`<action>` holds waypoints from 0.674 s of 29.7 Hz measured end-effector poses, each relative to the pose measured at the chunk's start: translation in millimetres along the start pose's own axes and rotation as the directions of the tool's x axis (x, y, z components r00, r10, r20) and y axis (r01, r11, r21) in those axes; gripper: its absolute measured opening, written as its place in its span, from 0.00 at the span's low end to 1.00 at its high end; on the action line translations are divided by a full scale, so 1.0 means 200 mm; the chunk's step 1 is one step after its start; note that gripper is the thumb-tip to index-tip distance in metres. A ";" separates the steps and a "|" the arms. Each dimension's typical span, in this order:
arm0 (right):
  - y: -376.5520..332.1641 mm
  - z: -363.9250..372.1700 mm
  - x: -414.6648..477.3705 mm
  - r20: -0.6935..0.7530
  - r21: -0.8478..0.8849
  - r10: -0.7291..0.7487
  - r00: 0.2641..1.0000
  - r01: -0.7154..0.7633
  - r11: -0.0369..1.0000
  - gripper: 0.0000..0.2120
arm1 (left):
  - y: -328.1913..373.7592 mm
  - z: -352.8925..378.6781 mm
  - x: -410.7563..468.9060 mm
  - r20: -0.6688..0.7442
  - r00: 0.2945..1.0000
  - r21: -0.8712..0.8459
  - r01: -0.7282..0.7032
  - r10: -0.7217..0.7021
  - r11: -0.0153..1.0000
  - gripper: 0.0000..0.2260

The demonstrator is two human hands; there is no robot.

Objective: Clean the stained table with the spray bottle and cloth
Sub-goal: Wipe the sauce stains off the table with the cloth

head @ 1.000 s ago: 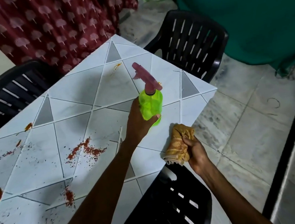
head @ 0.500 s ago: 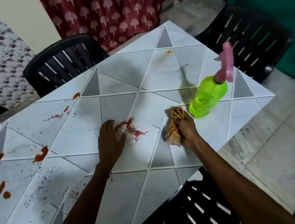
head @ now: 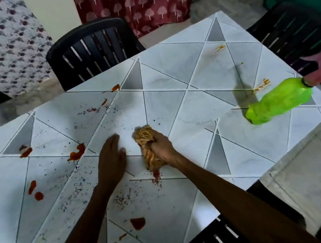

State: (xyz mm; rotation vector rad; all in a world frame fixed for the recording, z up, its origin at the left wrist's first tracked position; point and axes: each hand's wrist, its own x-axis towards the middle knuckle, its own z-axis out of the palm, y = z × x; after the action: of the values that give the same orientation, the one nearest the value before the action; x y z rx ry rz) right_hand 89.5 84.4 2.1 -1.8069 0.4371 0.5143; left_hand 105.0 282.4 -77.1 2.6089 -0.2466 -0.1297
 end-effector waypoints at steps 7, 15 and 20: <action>0.02 -0.07 -0.07 0.050 0.208 0.012 0.999 -0.023 0.978 0.21 | -0.01 0.00 0.03 -0.013 0.994 -0.030 -0.106 0.106 0.994 0.23; 0.07 -0.92 0.00 -0.529 -0.106 -0.106 0.842 0.058 0.993 0.20 | 0.17 0.11 0.22 0.020 0.989 -0.042 -0.146 0.147 0.988 0.26; 0.28 -1.18 0.29 -0.599 -0.338 -0.049 0.800 -0.197 0.920 0.24 | 0.23 0.15 0.25 0.003 0.993 -0.032 -0.114 0.115 0.993 0.26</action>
State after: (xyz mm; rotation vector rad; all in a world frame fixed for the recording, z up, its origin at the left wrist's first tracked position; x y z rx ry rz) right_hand 136.5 -160.6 -14.4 -2.3422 0.8966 0.0548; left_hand 141.9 218.5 -81.3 2.5557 -0.3919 -0.0990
